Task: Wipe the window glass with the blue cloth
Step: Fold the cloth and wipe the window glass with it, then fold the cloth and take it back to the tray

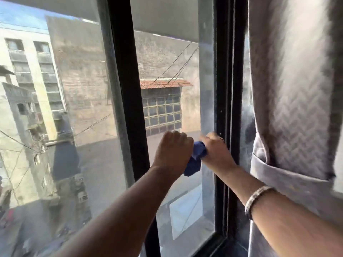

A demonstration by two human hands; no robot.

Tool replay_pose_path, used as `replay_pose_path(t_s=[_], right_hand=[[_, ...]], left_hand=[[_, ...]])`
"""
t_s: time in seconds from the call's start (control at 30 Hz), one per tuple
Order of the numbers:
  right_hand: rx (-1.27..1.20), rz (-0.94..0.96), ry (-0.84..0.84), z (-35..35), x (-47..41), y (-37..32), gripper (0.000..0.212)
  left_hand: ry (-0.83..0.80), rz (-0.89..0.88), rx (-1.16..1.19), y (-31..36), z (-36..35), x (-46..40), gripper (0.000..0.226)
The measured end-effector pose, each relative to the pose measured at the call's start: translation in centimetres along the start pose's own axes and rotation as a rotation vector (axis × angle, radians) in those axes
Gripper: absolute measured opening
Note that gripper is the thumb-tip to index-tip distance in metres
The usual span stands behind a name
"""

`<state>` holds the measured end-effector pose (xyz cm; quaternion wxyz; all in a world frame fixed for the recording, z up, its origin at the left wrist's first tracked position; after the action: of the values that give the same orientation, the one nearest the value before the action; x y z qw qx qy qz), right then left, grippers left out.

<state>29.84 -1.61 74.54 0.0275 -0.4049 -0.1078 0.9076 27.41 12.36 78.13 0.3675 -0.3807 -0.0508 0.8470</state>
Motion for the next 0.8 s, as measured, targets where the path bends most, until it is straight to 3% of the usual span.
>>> replay_pose_path(t_s=[0.07,0.2,0.3,0.4,0.5,0.57,0.6,0.67,0.77,0.8], right_hand=[[-0.025,-0.014,-0.076,1.2,0.8,-0.7,0.023],[-0.363,-0.206,-0.226,4.1,5.8,0.1,0.026],[-0.645,-0.408,-0.350,4.8,12.6,1.6,0.029],[-0.702,-0.565,-0.413,5.2,20.8,3.4,0.035],[-0.701,-0.773,-0.509,5.3,30.9,7.7,0.039],[-0.796,-0.952,-0.556,5.1,37.8,10.4,0.027],[-0.838,-1.053,-0.561,5.0,41.3,11.9,0.022],[-0.863,-1.272,-0.550,4.6,49.1,15.5,0.031],[-0.686,-1.449,-0.534,2.4,59.8,19.0,0.014],[-0.634,-1.500,-0.529,0.8,63.9,20.3,0.025]], left_hand=[[-0.018,0.044,0.273,-0.1,0.0,0.4,0.022],[0.136,0.220,0.943,-0.6,-0.2,3.2,0.026],[0.038,0.282,1.439,3.0,-3.1,6.4,0.033],[-0.165,0.349,1.758,8.5,-7.0,11.1,0.034],[-0.528,0.471,1.961,17.5,-11.6,16.7,0.036],[-0.815,0.645,2.067,23.8,-14.4,20.5,0.034],[-0.953,0.735,2.081,26.9,-15.8,22.4,0.032],[-1.184,0.905,2.052,33.9,-18.6,26.6,0.024],[-1.295,1.009,1.966,41.9,-22.3,32.6,0.012],[-1.310,1.007,1.927,44.9,-24.2,34.9,0.011]])
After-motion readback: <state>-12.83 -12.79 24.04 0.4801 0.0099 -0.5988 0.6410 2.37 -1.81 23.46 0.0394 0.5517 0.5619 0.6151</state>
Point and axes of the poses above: each hand's wrist, its own x-axis away from the middle knuckle, its own z-axis out of the back of the hand, y = z × x, the point moved 6 cm from there along -x, towards the middle knuckle, and after that the axes turned 11 degrees about x, right-handed, at the moved point
